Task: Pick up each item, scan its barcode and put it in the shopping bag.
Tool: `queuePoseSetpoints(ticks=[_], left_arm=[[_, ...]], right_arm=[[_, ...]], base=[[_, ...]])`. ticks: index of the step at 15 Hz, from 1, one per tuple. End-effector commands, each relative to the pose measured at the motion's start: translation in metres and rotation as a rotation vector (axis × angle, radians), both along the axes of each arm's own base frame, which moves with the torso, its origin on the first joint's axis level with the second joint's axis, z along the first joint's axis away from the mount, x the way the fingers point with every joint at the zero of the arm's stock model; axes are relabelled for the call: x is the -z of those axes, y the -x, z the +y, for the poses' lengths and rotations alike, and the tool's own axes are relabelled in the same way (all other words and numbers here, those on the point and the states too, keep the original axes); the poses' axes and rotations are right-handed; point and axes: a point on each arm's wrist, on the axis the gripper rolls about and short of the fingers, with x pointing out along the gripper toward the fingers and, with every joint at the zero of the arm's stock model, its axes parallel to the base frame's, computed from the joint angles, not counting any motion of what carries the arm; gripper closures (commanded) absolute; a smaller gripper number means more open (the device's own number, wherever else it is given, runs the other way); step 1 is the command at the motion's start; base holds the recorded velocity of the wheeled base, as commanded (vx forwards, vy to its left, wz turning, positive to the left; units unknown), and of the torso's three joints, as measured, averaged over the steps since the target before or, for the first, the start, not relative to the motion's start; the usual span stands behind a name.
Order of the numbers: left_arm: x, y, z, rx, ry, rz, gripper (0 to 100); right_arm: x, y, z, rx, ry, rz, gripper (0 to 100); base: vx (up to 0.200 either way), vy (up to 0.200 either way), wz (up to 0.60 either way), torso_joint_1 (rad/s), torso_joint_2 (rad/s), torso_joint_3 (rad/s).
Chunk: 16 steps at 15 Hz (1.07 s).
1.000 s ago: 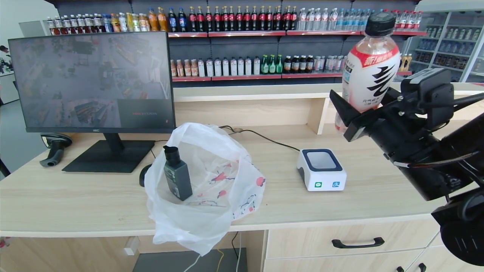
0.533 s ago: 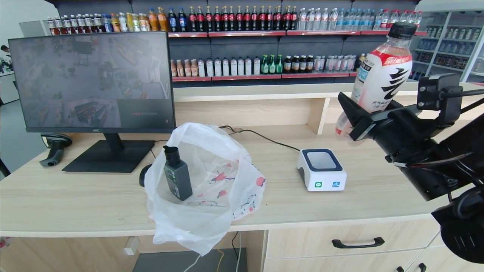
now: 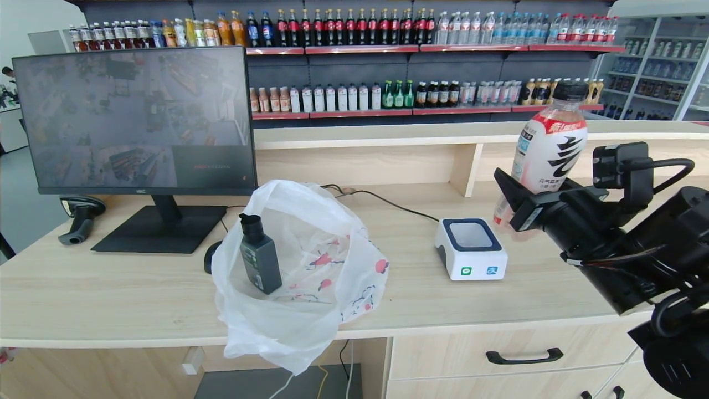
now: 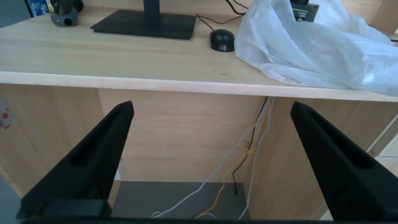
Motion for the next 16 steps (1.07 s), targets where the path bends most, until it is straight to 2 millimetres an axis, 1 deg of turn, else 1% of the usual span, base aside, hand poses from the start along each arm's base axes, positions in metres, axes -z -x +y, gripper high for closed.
queuePoseSetpoints(ticks=[1,4,7,12,16], left_arm=[[0.000,0.000,0.000,0.000,0.000,-0.001,0],[0.000,0.000,0.000,0.000,0.000,-0.001,0],[0.000,0.000,0.000,0.000,0.000,-0.001,0],[0.000,0.000,0.000,0.000,-0.002,-0.001,0],[0.000,0.000,0.000,0.000,-0.002,-0.001,0]], right_arm=[[0.001,-0.002,0.000,0.003,-0.008,0.002,100],[0.002,-0.004,0.001,-0.011,-0.045,0.013,100],[0.004,-0.006,0.001,-0.012,-0.045,0.023,100],[0.008,-0.005,0.001,-0.012,-0.043,0.036,100],[0.012,-0.004,0.000,-0.013,-0.042,0.056,100]], base=[[0.000,0.000,0.00,0.000,0.00,0.000],[0.000,0.000,0.00,0.000,0.00,0.000],[-0.200,0.000,0.00,0.006,0.00,0.001],[0.000,0.000,0.00,0.000,0.00,0.000],[0.000,0.200,0.00,0.010,0.00,0.001]])
